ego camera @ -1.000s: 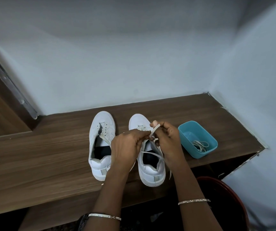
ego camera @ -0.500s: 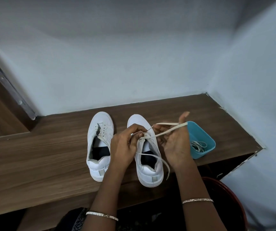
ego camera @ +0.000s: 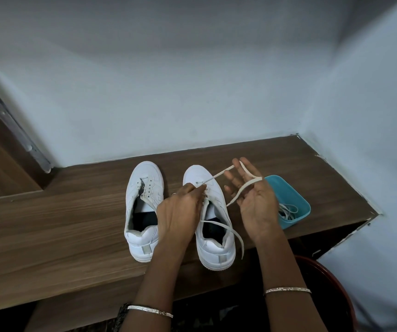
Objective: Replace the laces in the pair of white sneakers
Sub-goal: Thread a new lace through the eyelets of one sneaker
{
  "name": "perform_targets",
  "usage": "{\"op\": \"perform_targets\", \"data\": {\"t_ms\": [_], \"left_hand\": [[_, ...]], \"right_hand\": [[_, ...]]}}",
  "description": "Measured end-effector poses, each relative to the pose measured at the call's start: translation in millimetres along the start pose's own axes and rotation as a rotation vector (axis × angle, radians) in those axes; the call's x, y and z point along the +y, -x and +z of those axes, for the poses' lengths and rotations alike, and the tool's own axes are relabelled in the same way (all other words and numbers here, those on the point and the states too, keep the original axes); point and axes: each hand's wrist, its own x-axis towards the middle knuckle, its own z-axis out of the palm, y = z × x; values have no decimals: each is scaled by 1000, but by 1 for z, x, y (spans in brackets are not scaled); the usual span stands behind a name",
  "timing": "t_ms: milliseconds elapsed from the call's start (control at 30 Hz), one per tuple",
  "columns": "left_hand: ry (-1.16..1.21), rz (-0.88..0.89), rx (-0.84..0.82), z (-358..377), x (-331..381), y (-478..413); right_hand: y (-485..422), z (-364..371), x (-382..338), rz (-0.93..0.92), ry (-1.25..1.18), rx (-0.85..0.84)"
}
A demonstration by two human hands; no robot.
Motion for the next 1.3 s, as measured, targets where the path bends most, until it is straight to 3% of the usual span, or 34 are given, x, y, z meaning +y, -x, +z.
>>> {"op": "perform_targets", "data": {"t_ms": [133, 233, 300, 367, 467, 600, 733, 933, 1133, 1300], "left_hand": [[-35, -100, -40, -2, 6, -1], [8, -128, -59, -2, 6, -1], [98, -131, -38, -1, 3, -3], [161, -108, -24, 1, 1, -3], [263, -108, -9, 5, -1, -4], [462, -171, 26, 8, -2, -5], [828, -387, -21, 0, 2, -6], [1213, -549, -138, -8, 6, -7], [1124, -607, -67, -6, 6, -6], [935, -521, 34, -5, 9, -6]], "right_hand": [[-2, -5, 3, -68, 195, 66], [-6, -12, 8, -91, 594, 128], [-5, -17, 13, -213, 842, 173], [-6, -18, 13, -347, 889, 177], [-6, -15, 14, -322, 894, -49], [-10, -17, 29, -386, 1218, -268], [-12, -19, 31, -461, 1301, -239], [-9, -16, 32, -555, 1411, -214], [-8, -14, 36, -724, 1467, -189], [-7, -13, 34, -809, 1481, -190]]}}
